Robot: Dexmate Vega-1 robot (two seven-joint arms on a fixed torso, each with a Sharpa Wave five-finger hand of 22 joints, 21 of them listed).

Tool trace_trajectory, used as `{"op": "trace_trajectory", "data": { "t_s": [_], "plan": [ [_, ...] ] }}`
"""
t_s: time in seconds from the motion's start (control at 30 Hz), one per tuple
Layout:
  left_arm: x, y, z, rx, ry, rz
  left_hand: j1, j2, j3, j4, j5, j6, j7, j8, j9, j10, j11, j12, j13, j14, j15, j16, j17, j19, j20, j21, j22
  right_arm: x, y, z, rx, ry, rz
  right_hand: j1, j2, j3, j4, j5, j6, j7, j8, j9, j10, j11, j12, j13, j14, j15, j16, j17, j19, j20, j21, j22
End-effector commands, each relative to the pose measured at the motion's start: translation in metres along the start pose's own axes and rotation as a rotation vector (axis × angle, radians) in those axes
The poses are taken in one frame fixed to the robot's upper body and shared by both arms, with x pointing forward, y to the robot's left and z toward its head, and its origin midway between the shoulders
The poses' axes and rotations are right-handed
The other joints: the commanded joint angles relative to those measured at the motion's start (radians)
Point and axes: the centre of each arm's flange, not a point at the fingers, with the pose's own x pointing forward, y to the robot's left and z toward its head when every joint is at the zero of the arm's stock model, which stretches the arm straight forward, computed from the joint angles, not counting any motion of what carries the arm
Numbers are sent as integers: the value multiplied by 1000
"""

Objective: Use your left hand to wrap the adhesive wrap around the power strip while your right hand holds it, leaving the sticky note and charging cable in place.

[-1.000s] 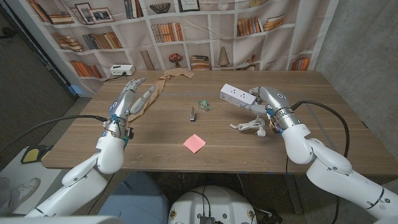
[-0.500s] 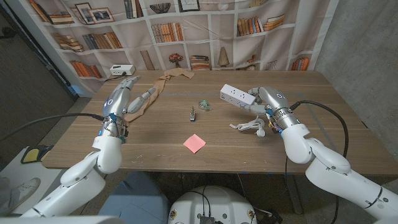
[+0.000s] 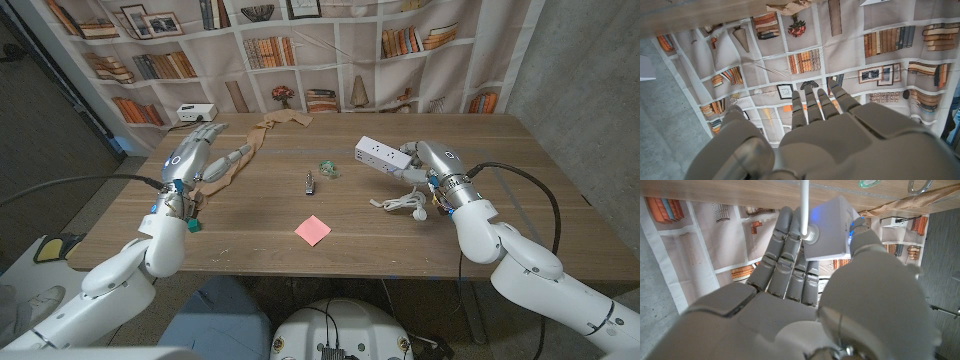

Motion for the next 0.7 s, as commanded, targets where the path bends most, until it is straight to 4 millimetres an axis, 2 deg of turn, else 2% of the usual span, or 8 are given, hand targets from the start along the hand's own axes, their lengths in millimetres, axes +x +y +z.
{"op": "trace_trajectory", "data": {
  "t_s": [0.03,0.43,0.7],
  "plan": [
    [-4,8,-8,56,-50,-50,-9,-11,-3,0,-1,8,-3,2,6,3,0,-2,5,4,-4,-3,2,19,-6,5,3,-1,-1,3,-1,-2,-4,159,174,17,6,3,77,-70,3,4,116,-113,46,81,76,-139,-2,4,-6,-26,7,2],
    [-9,13,-22,49,-67,-77,-59,-25,-28,21,2,18,1,1,7,23,5,1,6,15,-3,-1,5,29,-2,3,5,0,0,5,8,-5,3,159,171,17,5,2,79,-70,2,5,115,-112,45,81,78,-140,-8,10,-12,-27,19,-3],
    [-9,14,-23,53,-91,-56,-92,-33,-45,35,9,54,7,10,7,60,7,12,7,45,-9,6,6,45,1,4,4,2,0,6,29,-10,10,158,172,18,5,2,80,-70,1,6,116,-112,45,80,80,-140,-13,14,-14,-27,28,-7]
  ]
}}
